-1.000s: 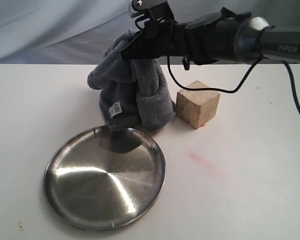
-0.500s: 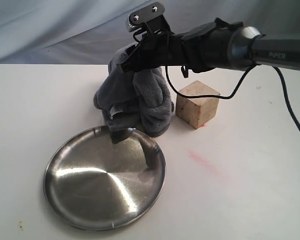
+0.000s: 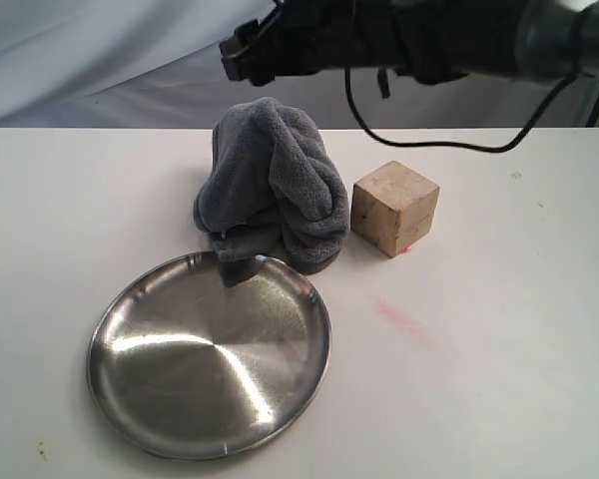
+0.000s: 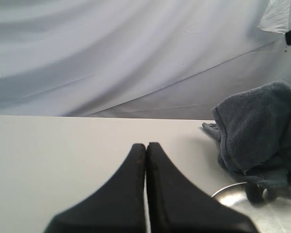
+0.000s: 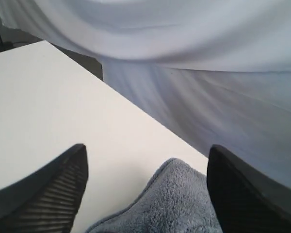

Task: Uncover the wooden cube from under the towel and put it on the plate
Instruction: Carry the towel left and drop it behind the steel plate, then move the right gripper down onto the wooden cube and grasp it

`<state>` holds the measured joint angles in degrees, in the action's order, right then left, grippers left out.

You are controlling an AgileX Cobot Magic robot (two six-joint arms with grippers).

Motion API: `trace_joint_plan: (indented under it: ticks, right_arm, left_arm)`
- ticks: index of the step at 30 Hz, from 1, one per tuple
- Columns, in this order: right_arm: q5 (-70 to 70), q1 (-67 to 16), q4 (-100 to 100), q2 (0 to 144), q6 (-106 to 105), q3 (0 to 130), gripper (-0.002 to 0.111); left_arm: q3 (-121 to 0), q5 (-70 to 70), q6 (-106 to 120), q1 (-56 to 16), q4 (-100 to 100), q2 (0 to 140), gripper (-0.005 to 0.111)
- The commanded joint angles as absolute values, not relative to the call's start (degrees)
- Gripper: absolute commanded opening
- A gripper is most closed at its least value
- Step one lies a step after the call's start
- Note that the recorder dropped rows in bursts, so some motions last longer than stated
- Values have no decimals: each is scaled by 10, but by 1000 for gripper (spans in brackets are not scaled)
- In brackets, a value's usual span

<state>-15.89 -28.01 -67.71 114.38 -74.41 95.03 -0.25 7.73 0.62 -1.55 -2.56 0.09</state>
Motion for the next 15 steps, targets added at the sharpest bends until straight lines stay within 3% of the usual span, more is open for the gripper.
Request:
trace_joint_plan:
  ticks: [1,5,8,15]
  right_arm:
    - [-215,-279,-446,1098,-577,952,64]
    - [-290,-265,-165,1085,-328,952,64]
    - [-363,-242,-62,1084,-201,952,64]
    - [-436,-206,-39,1084,-147,952,64]
  left_arm:
    - [0,76,5,-16,-25,0,1]
    - [0,76,5,-16,-25,0,1]
    - [0,76,5,-16,-25,0,1]
    - [0,76,6,-16,-25,0,1]
